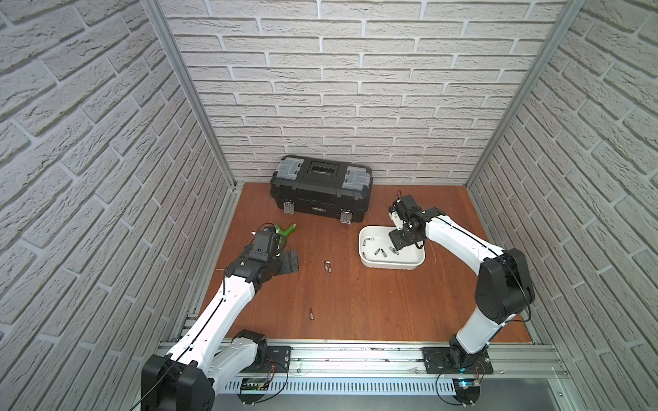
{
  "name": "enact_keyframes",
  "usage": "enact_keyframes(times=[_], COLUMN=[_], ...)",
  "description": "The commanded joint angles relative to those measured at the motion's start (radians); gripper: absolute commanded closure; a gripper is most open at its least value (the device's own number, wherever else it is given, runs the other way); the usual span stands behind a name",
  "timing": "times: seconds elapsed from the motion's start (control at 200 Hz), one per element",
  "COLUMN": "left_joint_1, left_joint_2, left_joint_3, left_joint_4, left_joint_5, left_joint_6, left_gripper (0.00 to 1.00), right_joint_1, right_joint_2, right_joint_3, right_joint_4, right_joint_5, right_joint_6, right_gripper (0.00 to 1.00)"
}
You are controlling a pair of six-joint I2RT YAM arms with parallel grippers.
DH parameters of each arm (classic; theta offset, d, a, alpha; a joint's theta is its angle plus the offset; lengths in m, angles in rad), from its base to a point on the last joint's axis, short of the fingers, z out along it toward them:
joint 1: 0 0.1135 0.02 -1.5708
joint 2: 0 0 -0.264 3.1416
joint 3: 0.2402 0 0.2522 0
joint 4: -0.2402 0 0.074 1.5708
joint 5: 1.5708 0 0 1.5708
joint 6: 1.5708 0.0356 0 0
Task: Put the bit on the desktop into the storage box
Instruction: Place the screwdriver bit in the storage box, then pick up the screwdriver bit from the center of the board.
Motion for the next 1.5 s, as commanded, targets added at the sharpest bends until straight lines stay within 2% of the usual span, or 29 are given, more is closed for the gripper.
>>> enact_keyframes(times=[0.0,0.305,0.53,0.795,1.05,1.495], left_joint_1=[-0.046,-0.263,-0.422,-0.545,-0.576,-0.606], left_joint_2=[-0.005,0.056,0.131,0.217,0.273,0.332], left_joint_3=[0.02,0.01,0.043,0.028,-0.029,-0.105], left_joint_4=[-0.081,-0.191,-0.274,-0.273,-0.191,-0.091], left_joint_5=[0.016,-0.05,-0.1,-0.084,-0.048,0.022], left_joint_6=[-0.036,-0.139,-0.229,-0.326,-0.38,-0.428], left_gripper=[0.02,0.02,0.03,0.16,0.31,0.46], right_joint_1=[-0.006,-0.027,-0.059,-0.072,-0.074,-0.077], right_joint_2=[-0.072,-0.25,-0.386,-0.425,-0.416,-0.409], right_joint_3=[-0.027,-0.134,-0.217,-0.246,-0.257,-0.277], right_joint_4=[0.042,0.149,0.21,0.211,0.218,0.23], right_joint_5=[0.032,0.096,0.138,0.165,0.155,0.157], right_joint_6=[0.019,0.075,0.132,0.137,0.138,0.142], right_gripper=[0.26,0.0,0.02,0.02,0.02,0.02])
